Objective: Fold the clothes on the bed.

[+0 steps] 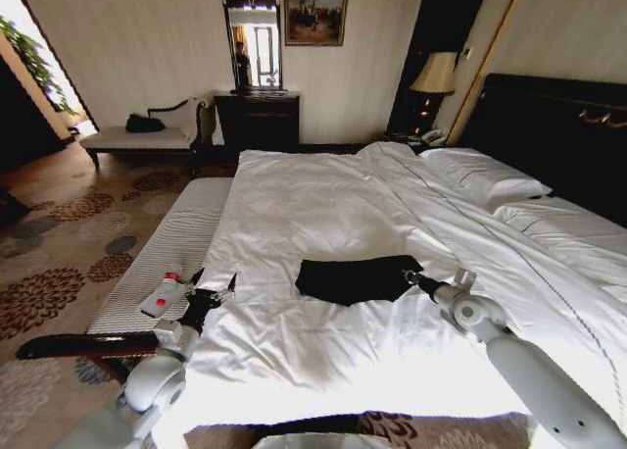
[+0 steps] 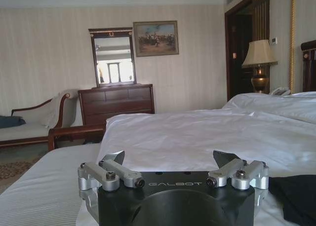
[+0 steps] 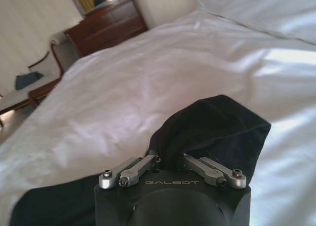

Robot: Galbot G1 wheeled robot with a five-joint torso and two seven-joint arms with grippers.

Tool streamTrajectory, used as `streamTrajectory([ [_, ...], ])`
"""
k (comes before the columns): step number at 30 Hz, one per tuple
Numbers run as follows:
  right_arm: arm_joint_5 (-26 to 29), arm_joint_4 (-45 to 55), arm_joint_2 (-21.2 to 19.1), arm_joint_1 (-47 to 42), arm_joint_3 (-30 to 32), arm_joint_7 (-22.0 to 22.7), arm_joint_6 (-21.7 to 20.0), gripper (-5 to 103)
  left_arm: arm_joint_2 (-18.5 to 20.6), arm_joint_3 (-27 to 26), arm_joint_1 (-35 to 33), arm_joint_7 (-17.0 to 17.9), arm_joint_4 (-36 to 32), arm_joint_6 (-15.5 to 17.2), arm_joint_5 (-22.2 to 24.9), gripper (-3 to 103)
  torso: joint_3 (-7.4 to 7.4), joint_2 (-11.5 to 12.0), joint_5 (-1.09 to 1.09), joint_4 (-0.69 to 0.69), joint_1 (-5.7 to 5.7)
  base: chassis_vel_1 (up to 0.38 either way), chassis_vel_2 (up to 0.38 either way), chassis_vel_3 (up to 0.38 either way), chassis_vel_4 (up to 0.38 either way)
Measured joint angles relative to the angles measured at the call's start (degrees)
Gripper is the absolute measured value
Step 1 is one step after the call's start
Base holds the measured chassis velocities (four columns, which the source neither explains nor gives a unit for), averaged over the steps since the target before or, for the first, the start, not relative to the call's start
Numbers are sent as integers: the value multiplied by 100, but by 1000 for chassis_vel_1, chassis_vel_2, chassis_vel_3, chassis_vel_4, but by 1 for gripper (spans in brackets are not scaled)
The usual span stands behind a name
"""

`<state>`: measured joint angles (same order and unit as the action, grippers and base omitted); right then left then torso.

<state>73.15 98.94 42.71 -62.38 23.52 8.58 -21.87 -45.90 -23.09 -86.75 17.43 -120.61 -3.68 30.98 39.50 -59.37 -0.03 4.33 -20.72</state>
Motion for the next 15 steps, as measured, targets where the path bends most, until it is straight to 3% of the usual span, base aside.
streamTrajectory([
  [11, -304, 783, 155, 621, -866, 231, -67, 5, -62, -78, -116, -6, -19, -13, -28, 100, 0, 0, -1, -1, 0, 0, 0, 0, 0],
  [15, -705, 684, 358, 793, -1289, 171, -73, 5, -70, -211, -267, -34, -42, -34, -43, 100, 0, -1, 0, 0, 1, 0, 0, 0, 0],
])
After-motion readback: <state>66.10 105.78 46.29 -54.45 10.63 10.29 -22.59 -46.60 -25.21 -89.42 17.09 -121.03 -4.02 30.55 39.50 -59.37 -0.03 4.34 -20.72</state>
